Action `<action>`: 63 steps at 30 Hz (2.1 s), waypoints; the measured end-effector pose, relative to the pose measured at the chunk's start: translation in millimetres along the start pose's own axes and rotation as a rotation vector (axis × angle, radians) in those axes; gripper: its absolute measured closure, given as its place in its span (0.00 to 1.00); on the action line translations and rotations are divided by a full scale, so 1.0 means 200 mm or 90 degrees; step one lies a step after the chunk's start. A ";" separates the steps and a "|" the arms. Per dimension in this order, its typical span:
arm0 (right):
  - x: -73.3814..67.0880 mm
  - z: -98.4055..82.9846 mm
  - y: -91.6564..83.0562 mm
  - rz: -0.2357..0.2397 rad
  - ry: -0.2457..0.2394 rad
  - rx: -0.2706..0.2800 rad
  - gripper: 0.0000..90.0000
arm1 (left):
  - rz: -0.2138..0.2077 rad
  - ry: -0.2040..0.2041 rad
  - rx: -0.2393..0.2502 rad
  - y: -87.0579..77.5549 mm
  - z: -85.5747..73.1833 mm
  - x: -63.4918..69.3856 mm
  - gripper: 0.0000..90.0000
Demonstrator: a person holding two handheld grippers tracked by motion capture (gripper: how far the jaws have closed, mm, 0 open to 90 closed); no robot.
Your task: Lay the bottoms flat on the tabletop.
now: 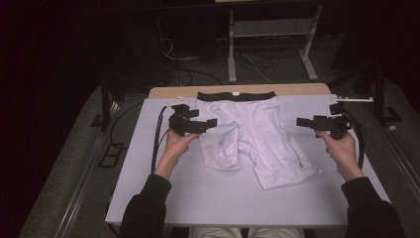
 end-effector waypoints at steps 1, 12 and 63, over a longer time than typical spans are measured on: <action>-0.01 -0.01 0.00 -0.001 -0.002 -0.002 0.00 | -0.004 0.009 -0.007 0.00 -0.01 0.03 0.00; -0.05 -0.10 -0.03 0.006 -0.012 -0.016 0.00 | -0.042 0.046 -0.010 0.04 -0.05 0.19 0.00; 0.10 -0.45 -0.11 -0.003 -0.003 -0.130 0.19 | -0.128 0.143 -0.281 0.50 -0.50 0.65 0.52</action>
Point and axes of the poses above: each handheld gripper's, and its own axes: y roughly forward along the jaws, z roughly out of its top, x roughly to its right, the point moved 7 cm from there along y, roughly forward along the jaws, and after that the axes turned 3 degrees about y, right-handed, at the moved point
